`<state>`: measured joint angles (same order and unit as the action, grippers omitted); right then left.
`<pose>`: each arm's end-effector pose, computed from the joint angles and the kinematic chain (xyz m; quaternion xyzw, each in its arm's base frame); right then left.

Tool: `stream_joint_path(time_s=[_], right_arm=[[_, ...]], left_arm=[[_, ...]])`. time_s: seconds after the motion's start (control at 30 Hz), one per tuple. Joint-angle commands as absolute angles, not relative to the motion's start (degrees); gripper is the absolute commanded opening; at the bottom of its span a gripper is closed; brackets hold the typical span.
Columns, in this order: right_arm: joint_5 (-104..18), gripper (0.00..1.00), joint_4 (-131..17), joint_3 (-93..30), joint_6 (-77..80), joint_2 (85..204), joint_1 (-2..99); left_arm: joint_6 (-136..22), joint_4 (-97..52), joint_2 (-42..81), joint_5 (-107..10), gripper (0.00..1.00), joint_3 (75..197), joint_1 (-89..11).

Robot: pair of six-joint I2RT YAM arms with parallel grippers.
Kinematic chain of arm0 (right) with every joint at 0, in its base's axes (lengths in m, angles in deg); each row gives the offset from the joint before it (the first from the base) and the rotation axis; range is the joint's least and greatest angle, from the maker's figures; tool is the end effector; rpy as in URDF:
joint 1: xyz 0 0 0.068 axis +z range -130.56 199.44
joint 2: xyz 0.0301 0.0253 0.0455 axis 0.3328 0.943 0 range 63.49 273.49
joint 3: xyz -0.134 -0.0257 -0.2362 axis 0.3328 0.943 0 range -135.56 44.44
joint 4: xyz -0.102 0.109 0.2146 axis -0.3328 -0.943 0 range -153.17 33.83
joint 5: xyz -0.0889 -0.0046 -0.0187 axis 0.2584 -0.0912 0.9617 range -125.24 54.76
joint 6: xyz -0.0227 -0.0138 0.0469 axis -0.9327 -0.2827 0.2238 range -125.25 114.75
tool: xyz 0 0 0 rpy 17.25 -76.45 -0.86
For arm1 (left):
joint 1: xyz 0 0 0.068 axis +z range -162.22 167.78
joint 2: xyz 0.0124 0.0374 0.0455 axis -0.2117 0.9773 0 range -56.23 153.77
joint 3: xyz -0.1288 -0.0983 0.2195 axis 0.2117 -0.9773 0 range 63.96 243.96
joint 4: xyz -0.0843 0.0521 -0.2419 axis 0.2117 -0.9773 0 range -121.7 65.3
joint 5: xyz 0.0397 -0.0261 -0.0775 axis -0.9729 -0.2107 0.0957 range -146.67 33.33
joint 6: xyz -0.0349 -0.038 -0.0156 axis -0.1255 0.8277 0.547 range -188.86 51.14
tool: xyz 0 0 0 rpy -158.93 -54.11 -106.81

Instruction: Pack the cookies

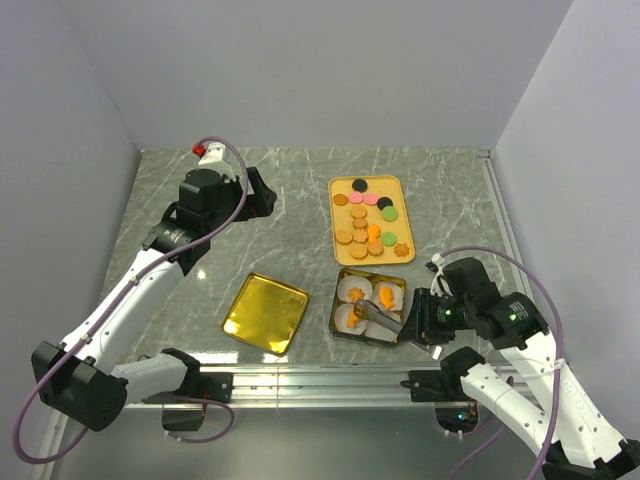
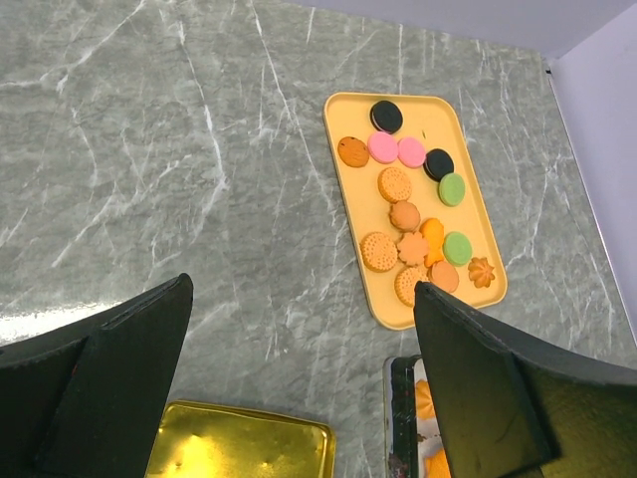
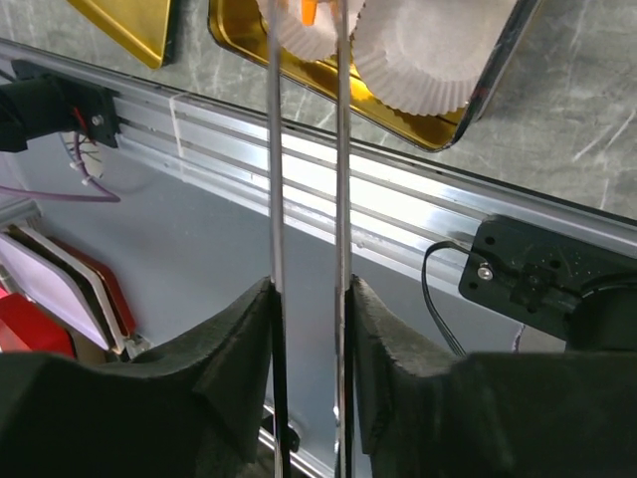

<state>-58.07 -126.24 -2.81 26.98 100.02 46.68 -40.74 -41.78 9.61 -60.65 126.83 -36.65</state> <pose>0.0754 0.0543 0.2832 -0.0111 0.9467 0.2943 0.1303 0.2402 -0.1064 0.3641 -0.0463 0.8178 -0.2280 0.5263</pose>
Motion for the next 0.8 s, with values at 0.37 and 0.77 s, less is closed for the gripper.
stream_joint_path(time_s=[0.37,0.77], right_arm=[[-55.8,0.50,-127.4,-6.1,26.7,99.6,47.1],[-52.4,0.49,-129.4,-16.7,25.3,104.2,47.1]], left_arm=[[-41.1,-40.5,7.8,-60.1,1.00,128.3,-36.8],[-41.2,-40.2,7.0,-61.0,0.99,127.2,-36.8]])
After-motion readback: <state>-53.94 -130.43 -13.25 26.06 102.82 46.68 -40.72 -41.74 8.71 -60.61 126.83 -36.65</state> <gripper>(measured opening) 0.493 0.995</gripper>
